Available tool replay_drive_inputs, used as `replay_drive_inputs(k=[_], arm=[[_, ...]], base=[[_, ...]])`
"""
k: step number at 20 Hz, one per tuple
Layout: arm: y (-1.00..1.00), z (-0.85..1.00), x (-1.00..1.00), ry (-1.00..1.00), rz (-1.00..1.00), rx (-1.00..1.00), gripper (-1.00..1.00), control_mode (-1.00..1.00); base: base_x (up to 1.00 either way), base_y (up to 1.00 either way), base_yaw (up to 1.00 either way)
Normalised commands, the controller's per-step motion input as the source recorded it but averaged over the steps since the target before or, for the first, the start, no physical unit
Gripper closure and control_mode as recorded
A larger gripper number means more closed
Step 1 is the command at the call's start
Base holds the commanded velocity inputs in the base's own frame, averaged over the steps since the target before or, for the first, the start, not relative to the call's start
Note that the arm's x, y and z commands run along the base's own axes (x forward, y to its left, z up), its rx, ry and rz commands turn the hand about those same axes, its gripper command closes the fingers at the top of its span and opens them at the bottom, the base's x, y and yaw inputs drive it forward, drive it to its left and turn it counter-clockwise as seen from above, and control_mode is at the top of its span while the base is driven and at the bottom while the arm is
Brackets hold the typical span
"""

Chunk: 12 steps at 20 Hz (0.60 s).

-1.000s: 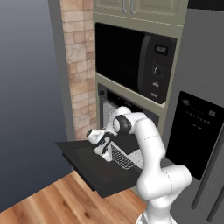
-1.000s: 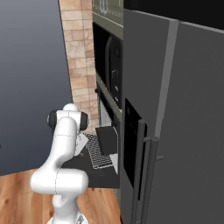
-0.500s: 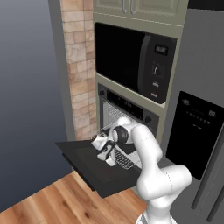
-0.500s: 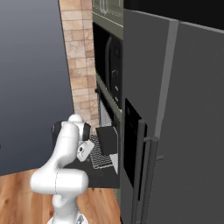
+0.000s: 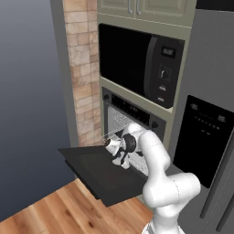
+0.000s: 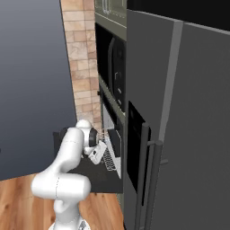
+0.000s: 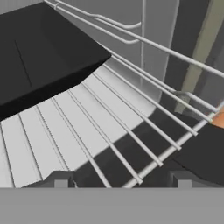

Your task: Take the baked cake out of the oven and place it on the plate for cooling. Then close the oven door.

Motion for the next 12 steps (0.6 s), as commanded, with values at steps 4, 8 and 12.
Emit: replay_drive_inputs(k=[4, 8, 12], arm=[[-0.52, 0.04, 0.44, 0.0, 0.11, -0.01, -1.0, -1.0], [-0.06, 0.52, 0.16, 0.01, 0.05, 0.0, -1.0, -1.0], [0.68, 0.92, -0.7, 0.0, 0.12, 0.0, -1.0, -1.0]], base=[[0.0, 0.0, 0.0], [0.0, 0.0, 0.0], [0.0, 0.0, 0.0]])
